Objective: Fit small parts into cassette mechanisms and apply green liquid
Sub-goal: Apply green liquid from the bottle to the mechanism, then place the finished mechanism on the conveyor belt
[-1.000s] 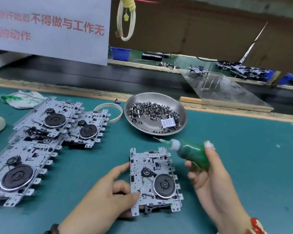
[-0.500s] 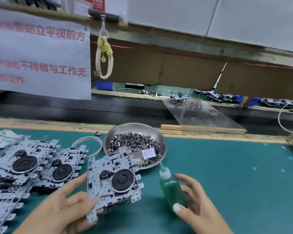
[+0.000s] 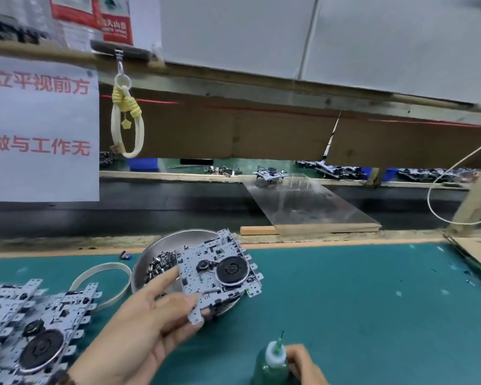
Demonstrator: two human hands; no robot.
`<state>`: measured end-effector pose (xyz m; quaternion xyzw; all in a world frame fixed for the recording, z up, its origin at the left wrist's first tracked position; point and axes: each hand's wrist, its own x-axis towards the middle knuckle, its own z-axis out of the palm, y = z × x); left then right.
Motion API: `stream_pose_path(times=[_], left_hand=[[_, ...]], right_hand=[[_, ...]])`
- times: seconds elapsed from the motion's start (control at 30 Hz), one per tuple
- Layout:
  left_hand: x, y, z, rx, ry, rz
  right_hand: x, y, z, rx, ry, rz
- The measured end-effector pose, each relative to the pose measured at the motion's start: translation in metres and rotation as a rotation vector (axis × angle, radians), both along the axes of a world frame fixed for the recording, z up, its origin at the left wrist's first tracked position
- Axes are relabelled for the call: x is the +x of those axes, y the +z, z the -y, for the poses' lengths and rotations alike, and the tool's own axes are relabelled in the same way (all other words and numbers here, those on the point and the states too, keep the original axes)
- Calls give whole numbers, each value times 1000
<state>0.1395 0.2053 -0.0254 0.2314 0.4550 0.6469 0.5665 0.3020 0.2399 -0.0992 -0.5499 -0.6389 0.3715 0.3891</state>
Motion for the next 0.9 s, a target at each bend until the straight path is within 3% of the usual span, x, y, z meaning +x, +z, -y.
stream_pose_path(times=[0.07,0.1,0.13,0.23,0.27,0.37,0.47,0.57,0.67,0.9], left_hand=[[2,3,-16,-14,-12,0],[2,4,-24,-24,-15,0],[1,4,-32,-33,-14,1],[4,4,-57,-58,-35,-14],[7,4,-67,-63,-54,-27],[21,2,-94,-82,-121,-58],[33,2,-122,-104,-196,-99],[39,3,-153,-116,-268,-141],[40,2,-190,-118,-317,-196],[48,7,-295,-166,-318,-255]], right_hand=[[15,-5,-12,125,42,53],[20,4,-16,36,196,132],[20,10,-20,-89,224,72],[60,20,-46,-443,96,-382],[68,26,-52,-424,172,-336],[73,33,-79,-295,44,-384],[66,44,-119,-447,115,-557],[63,51,-159,-561,113,-588],[66,53,-189,-546,93,-569],[52,63,-269,-428,-103,-728]])
